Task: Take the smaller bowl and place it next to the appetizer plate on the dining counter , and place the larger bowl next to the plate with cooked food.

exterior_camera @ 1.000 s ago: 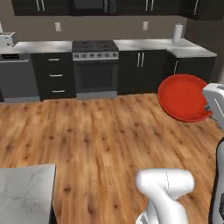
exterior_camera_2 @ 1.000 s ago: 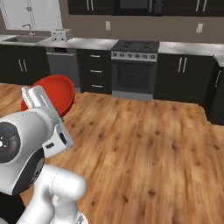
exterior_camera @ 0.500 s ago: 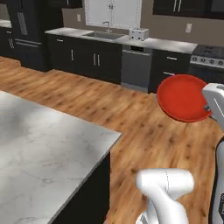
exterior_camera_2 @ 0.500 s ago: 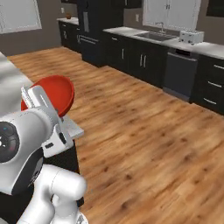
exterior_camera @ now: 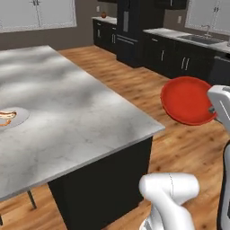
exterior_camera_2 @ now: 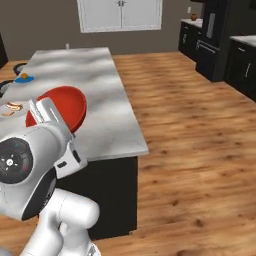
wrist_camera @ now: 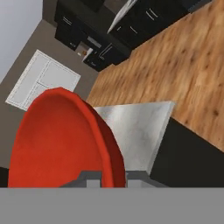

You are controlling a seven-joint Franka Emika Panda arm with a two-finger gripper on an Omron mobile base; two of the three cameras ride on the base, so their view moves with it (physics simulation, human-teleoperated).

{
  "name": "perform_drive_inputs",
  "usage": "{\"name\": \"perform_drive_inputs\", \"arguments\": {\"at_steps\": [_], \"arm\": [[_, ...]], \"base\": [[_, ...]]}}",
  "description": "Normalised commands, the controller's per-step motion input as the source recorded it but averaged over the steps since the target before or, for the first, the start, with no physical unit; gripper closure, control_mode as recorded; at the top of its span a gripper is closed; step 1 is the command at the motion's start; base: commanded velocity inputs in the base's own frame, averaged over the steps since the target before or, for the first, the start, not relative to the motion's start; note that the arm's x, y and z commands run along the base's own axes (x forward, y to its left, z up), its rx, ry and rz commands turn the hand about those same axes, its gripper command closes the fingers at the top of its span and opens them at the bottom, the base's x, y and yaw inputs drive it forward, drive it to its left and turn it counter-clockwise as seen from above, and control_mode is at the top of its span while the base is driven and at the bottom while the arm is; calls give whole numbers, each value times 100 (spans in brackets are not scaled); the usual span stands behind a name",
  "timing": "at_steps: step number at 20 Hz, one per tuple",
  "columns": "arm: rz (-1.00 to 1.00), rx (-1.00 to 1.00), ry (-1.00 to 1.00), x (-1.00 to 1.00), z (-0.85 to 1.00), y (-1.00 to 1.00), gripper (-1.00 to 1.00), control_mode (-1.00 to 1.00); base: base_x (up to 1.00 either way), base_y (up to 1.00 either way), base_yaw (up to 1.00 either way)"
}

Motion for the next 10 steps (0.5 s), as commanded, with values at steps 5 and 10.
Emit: {"name": "perform_drive_inputs", "arguments": {"at_steps": [5,10], "arm": [[0,0,0,0,0,0,100,100],[0,0,0,0,0,0,100,100]], "base": [[-75,90,23],[-52,100,11]]}}
